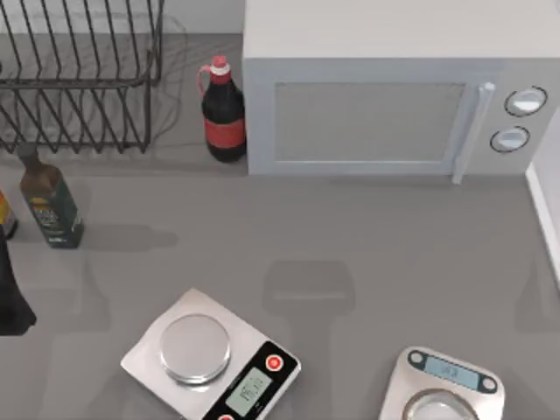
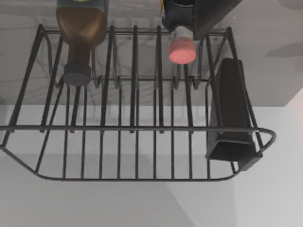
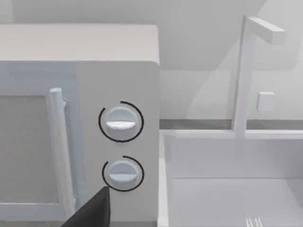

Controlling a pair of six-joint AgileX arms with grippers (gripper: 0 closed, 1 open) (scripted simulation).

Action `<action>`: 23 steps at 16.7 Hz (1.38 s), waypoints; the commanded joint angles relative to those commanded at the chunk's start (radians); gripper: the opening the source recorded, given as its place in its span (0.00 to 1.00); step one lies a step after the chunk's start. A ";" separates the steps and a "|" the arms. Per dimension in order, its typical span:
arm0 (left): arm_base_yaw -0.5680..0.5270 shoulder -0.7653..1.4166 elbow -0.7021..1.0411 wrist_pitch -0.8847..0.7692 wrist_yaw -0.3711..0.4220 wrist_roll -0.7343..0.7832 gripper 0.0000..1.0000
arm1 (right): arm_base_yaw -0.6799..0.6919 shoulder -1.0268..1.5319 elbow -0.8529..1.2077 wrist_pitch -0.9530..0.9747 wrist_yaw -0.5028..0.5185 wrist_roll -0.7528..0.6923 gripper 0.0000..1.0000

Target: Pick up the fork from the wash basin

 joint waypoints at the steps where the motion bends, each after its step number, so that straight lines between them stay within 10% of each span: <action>1: 0.000 0.000 0.000 0.000 0.000 0.000 1.00 | -0.003 0.019 0.016 -0.010 0.000 -0.001 1.00; 23: 0.000 0.000 0.000 0.000 0.000 0.000 1.00 | -0.207 1.843 1.563 -0.951 0.004 -0.170 1.00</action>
